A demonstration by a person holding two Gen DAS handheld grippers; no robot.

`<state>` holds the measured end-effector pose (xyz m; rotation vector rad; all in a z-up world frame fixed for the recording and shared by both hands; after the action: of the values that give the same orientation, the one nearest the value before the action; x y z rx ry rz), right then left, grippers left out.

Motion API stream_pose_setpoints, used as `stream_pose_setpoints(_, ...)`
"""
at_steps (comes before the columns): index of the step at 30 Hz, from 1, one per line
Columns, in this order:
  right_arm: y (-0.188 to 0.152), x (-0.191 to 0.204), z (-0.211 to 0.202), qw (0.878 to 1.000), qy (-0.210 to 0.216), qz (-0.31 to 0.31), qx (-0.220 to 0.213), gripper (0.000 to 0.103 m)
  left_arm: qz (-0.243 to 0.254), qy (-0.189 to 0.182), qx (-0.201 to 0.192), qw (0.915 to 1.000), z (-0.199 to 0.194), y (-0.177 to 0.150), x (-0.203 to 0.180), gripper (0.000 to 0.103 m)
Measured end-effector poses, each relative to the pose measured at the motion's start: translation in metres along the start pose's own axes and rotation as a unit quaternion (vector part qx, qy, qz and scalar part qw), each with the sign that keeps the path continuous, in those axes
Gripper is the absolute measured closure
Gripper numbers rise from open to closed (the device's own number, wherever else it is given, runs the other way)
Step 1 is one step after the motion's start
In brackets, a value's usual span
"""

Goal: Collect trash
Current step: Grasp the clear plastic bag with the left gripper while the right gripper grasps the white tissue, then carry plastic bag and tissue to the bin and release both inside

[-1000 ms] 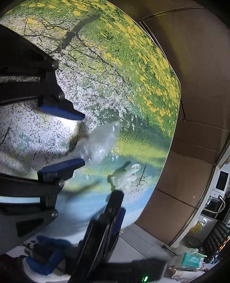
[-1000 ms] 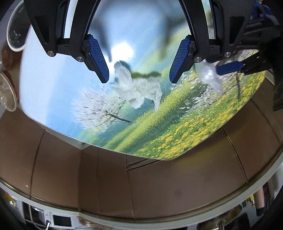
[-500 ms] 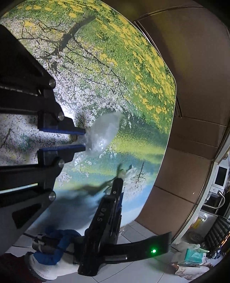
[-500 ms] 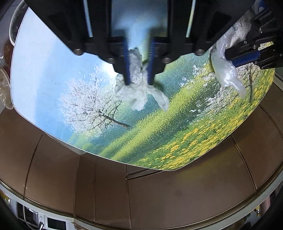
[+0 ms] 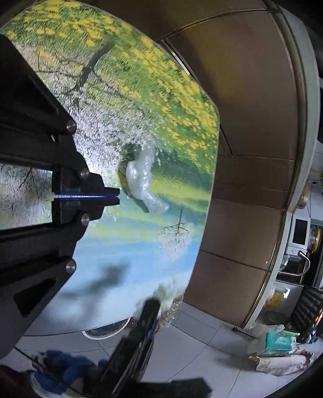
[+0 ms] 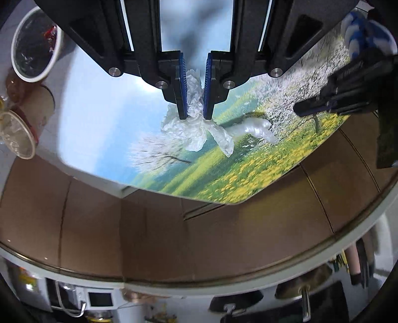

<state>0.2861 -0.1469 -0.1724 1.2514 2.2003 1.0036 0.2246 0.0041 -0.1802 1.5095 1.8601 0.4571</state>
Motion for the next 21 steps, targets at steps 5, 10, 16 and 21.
stream_pose_setpoints(5, -0.013, -0.021, -0.037, 1.0, -0.015, 0.014, -0.022, 0.091, 0.017, -0.004, -0.018, 0.9997, -0.023, 0.003, -0.012, 0.103)
stream_pose_setpoints(10, -0.027, -0.036, -0.054, 0.999, -0.021, 0.036, -0.031, 0.091, 0.051, -0.009, -0.006, 0.9986, -0.012, 0.015, -0.014, 0.099)
stream_pose_setpoints(16, -0.043, -0.049, -0.056, 0.998, -0.028, 0.055, -0.017, 0.091, 0.117, 0.01, -0.006, 0.9931, 0.026, 0.034, -0.013, 0.053)
stream_pose_setpoints(21, -0.055, -0.061, -0.053, 0.997, -0.034, 0.073, -0.011, 0.091, 0.132, 0.012, 0.046, 0.9901, 0.073, 0.036, -0.006, 0.053)
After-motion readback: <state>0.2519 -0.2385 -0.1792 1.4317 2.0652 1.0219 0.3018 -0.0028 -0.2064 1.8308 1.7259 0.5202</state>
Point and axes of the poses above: each gripper's, at about its wrist camera, not at the fingertips, and z roughly the way its jaws point, x to its left, y to its top, the point moved 5 cm from there along z, roughly the way its jaws point, and after that the axes turned 14 degrees about -z, right-handed, at the moved point
